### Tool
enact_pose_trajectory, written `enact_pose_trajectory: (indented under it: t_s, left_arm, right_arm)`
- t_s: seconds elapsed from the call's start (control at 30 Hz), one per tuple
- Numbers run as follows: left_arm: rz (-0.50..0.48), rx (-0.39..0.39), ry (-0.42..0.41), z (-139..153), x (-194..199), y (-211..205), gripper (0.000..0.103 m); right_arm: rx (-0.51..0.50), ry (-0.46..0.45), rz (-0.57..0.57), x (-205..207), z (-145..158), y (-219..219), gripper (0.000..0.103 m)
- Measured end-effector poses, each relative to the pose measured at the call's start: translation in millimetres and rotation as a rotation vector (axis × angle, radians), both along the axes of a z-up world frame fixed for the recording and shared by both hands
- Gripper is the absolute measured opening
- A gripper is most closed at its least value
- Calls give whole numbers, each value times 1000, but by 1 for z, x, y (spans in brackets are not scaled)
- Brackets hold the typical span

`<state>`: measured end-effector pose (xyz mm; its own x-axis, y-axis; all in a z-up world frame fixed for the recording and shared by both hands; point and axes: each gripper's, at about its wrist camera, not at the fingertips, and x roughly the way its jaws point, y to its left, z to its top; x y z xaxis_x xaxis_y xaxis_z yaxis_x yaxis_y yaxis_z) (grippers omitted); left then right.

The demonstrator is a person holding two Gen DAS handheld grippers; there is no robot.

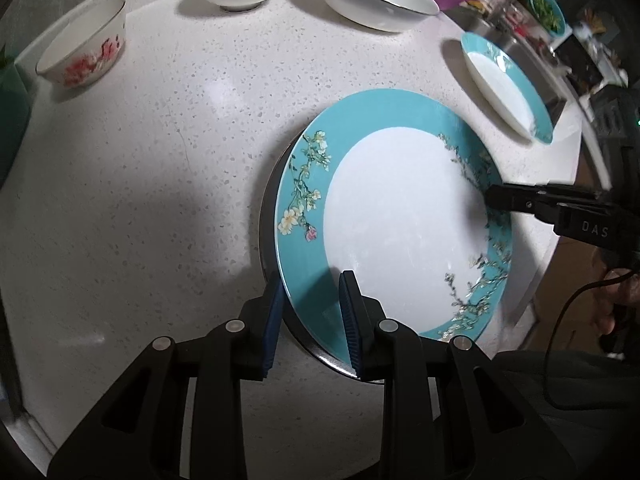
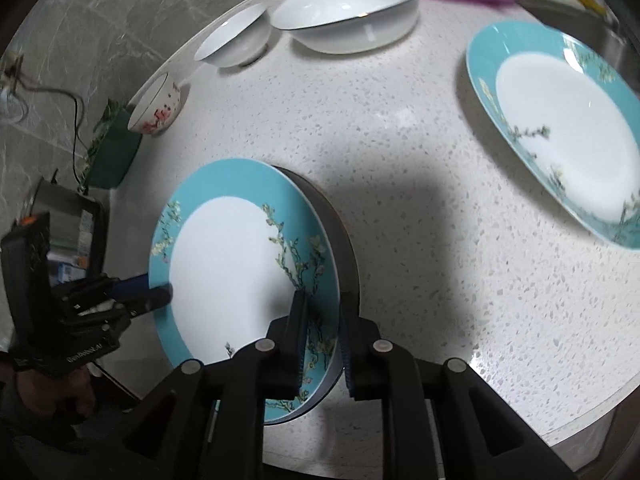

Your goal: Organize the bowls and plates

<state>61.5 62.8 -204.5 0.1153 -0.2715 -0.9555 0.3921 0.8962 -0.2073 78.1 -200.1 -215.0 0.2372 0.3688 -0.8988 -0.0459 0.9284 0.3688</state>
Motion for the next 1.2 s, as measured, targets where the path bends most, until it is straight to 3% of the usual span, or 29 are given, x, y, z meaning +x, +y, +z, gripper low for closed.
enact_pose_trajectory:
  t_s: [0.07,0.3,0.47,0.5,0.57,0.6,0.63,0.67,0.73,0.87,0.97,1.07,1.2]
  left_arm:
    - [-14,24,-20,0,-2,-5,25]
    - [-38,51,-48,-1,-4,-12,30]
    - [-41,47,-55,-1,-5,-12,37]
    - [-37,43,-53,-1,-5,-11,39]
    - [-22,39,-59,0,-5,-8,63]
    - [-6,30,-70,3,-4,-4,68]
    - [7,18,-80,7,-4,-1,74]
    - [28,0,-97,12,-1,3,74]
    - [61,-29,-115,21,6,9,75]
    - [98,-137,-152,47,21,9,91]
    - [112,-264,-134,65,30,-3,93]
    - [106,-377,-84,72,38,-29,103]
    - [145,-466,-5,66,48,-76,103]
  right_arm:
    - [-101,-31,48,-2,4,14,21]
    - [-284,-80,111,-6,4,34,19]
    - [-296,-84,102,-6,2,36,19]
    - [-290,-85,95,-6,2,34,19]
    - [-280,-92,76,-6,5,32,19]
    - [-279,-101,62,-7,7,32,20]
    - [-273,-111,42,-9,11,28,28]
    - [-259,-122,23,-9,15,23,45]
    - [-234,-152,-11,-10,26,12,61]
    - [-138,-171,-59,-8,42,-17,75]
    - [23,-186,-102,-10,52,-49,88]
    - [194,-182,-158,-3,55,-90,103]
    - [364,-185,-228,4,54,-155,103]
